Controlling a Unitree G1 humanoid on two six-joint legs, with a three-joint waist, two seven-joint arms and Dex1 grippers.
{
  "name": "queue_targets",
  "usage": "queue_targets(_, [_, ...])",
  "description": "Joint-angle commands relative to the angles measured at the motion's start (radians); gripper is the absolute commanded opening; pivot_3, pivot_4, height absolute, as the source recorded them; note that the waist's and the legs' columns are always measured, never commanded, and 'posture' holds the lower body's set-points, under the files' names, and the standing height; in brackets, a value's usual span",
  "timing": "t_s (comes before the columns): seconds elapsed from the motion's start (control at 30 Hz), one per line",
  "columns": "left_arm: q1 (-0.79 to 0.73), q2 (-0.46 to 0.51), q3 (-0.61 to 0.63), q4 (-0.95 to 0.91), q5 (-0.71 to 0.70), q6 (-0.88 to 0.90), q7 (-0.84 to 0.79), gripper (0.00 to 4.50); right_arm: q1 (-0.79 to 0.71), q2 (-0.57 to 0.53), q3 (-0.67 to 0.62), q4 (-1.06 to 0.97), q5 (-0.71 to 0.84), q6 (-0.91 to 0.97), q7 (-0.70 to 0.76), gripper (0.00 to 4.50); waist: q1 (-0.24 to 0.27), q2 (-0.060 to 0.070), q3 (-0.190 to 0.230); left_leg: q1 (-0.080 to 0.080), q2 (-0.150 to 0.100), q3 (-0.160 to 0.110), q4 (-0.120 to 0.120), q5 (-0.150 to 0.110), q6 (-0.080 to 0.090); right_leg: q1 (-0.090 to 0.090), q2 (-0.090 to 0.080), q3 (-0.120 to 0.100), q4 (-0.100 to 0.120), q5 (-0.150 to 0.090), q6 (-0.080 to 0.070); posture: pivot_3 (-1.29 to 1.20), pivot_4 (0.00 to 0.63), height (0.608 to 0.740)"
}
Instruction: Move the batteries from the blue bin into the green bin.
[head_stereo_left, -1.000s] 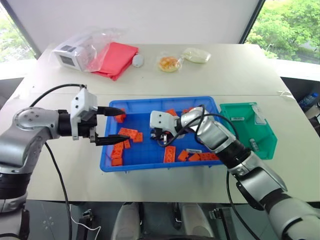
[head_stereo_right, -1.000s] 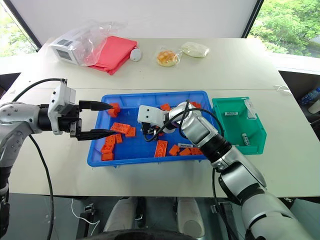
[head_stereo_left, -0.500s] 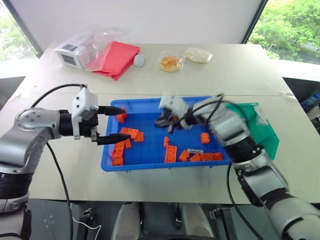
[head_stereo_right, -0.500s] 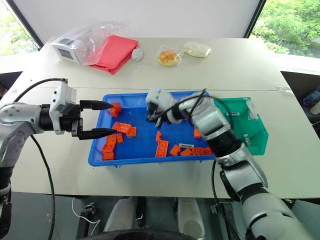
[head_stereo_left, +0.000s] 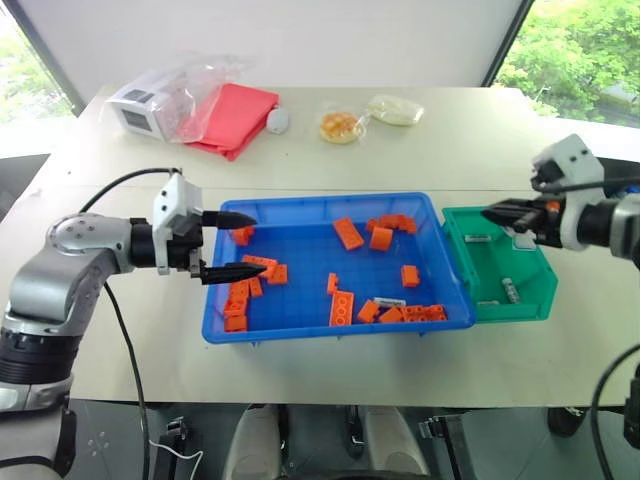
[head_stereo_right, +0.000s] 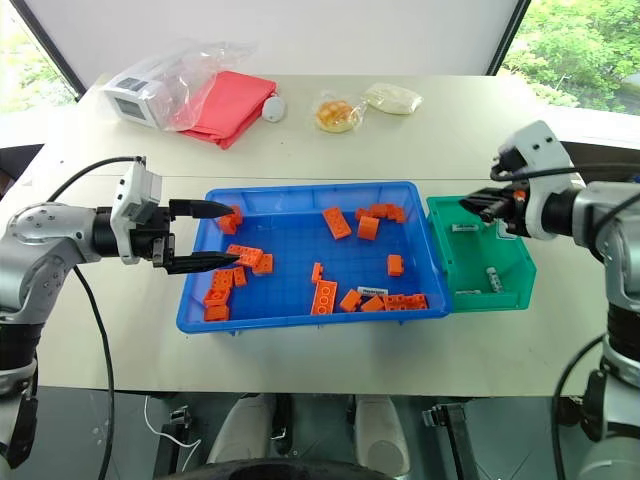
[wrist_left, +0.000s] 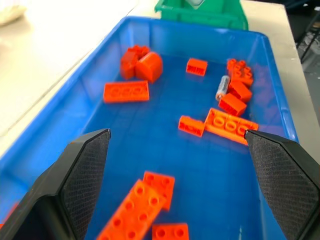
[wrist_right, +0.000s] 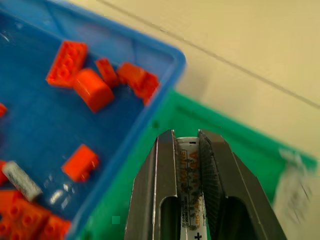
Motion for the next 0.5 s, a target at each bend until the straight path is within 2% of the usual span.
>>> queue_targets(0.03, [-0.031, -0.003, -0.004, 0.005, 0.009, -0.023, -0.013, 4.50, 0.016, -0.032, -0.004, -0.019, -0.002, -0.110, -0.031, 2.43, -0.006, 0.000, 0.000, 0.000, 0.000, 0.000, 0.000, 0.000, 0.000, 0.000, 0.000, 0.000, 0.000, 0.000, 0.000, 0.00, 0.150, 0.734])
queue_targets(0.1, [-0.038, -0.006, -0.009, 0.006, 0.010, -0.025, -0.014, 4.50, -0.035, -0.041, 0.048, -0.005, 0.003, -0.183, -0.021, 3.42, -0.009, 0.001, 0.001, 0.000, 0.000, 0.002, 0.000, 0.000, 0.000, -0.001, 0.000, 0.002, 0.000, 0.001, 0.002, 0.00, 0.150, 0.734])
queue_targets(0.3, [-0.047, -0.001, -0.006, -0.003, 0.009, -0.021, -0.013, 4.50, -0.269, -0.022, 0.275, 0.007, 0.050, -0.292, 0.100, 3.42, -0.006, 0.001, 0.001, 0.001, 0.001, 0.000, -0.001, 0.000, 0.000, -0.001, 0.001, 0.002, 0.001, 0.000, 0.000, 0.00, 0.150, 0.734])
queue_targets(0.5, [-0.019, 0.014, 0.013, -0.038, 0.000, -0.011, -0.002, 4.50, -0.342, 0.015, 0.540, -0.012, 0.028, -0.333, 0.208, 3.42, 0.001, 0.001, 0.001, -0.003, 0.000, 0.000, 0.000, 0.000, 0.001, -0.002, 0.000, 0.001, -0.001, 0.000, 0.001, 0.00, 0.150, 0.734])
